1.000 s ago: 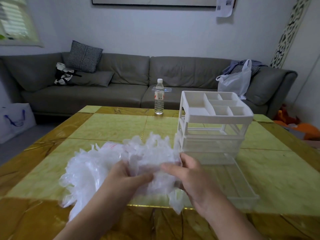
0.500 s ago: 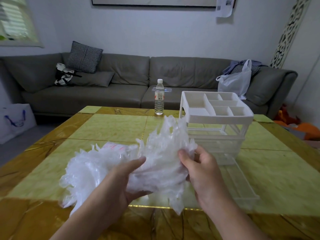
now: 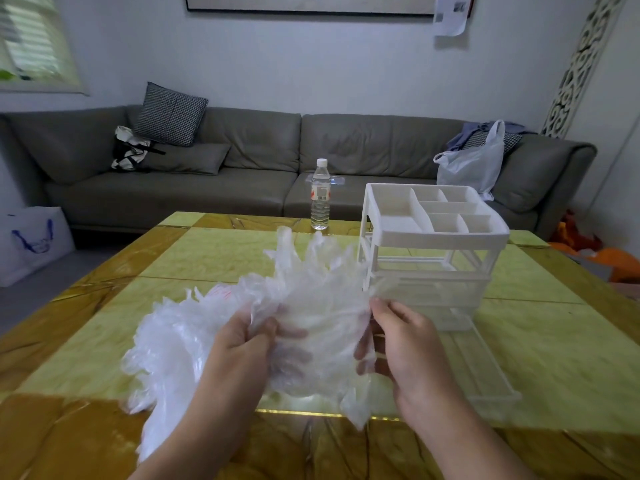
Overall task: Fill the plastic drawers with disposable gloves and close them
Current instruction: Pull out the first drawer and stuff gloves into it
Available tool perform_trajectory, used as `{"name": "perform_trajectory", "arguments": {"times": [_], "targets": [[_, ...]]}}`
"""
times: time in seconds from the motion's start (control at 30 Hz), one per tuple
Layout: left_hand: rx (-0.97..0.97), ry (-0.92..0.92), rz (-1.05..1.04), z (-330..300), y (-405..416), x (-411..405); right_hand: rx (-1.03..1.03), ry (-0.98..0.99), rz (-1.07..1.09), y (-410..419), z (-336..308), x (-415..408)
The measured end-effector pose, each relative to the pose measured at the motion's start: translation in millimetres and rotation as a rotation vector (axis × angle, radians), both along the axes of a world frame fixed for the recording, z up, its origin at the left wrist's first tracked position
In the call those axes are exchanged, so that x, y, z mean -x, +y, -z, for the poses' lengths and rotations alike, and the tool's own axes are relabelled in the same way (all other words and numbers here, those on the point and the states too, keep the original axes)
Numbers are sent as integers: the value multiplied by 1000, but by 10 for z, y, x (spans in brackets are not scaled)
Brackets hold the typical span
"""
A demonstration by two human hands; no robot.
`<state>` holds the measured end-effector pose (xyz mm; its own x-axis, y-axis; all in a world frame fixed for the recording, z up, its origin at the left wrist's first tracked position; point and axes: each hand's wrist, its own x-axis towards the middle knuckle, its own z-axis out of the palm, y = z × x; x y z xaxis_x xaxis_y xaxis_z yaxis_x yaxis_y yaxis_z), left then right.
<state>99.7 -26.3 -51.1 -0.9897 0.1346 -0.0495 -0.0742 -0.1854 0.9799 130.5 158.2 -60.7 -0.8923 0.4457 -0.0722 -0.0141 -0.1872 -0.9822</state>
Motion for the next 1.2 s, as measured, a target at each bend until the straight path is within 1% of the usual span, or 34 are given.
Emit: {"name": "perform_trajectory", "arguments": {"times": [0.13, 0.2, 0.3, 0.4, 0.43, 0.47, 0.53, 0.57, 0.6, 0.63, 0.7, 0.77, 0.87, 0.97, 1.07, 1.2], "targets": [[46, 30, 12, 35, -5, -5, 70, -11, -133, 1, -50, -29], [73, 48, 12, 60, -3, 3, 14, -30, -172, -16, -57, -33], [118, 69, -9, 78, 12, -6, -62, -28, -95, -43, -12, -5], [125, 62, -42, 120, 16, -6, -44, -2, -13, -25, 35, 32], [101, 42, -23, 112, 22, -11, -44, 11, 4, -24, 30, 37], [55, -17, 3, 104, 31, -6, -60, 29, 16, -18, 42, 47], [-62, -189, 87, 97, 44, -8, -113, 59, 40, -18, 61, 52], [-107, -221, 164, 100, 44, -21, -136, 70, 45, -19, 62, 48], [-109, -226, 236, 109, 41, -32, -156, 73, 42, -13, 67, 45], [-61, -201, 291, 136, 33, -33, -171, 64, 31, -8, 59, 37], [35, -117, 323, 244, 17, -8, -186, 21, 13, -9, 28, 19], [113, -40, 296, 283, 13, 14, -183, 11, 35, -6, 7, 13], [211, 43, 231, 304, 16, 31, -159, 32, 173, 55, 11, 51], [194, 33, 233, 337, 3, 47, -106, 17, 255, 139, 1, 70], [137, -7, 232, 337, 9, 55, -121, -17, 250, 152, -22, 42], [104, -74, 191, 345, -16, 80, -148, 9, 277, 164, -96, -1]]}}
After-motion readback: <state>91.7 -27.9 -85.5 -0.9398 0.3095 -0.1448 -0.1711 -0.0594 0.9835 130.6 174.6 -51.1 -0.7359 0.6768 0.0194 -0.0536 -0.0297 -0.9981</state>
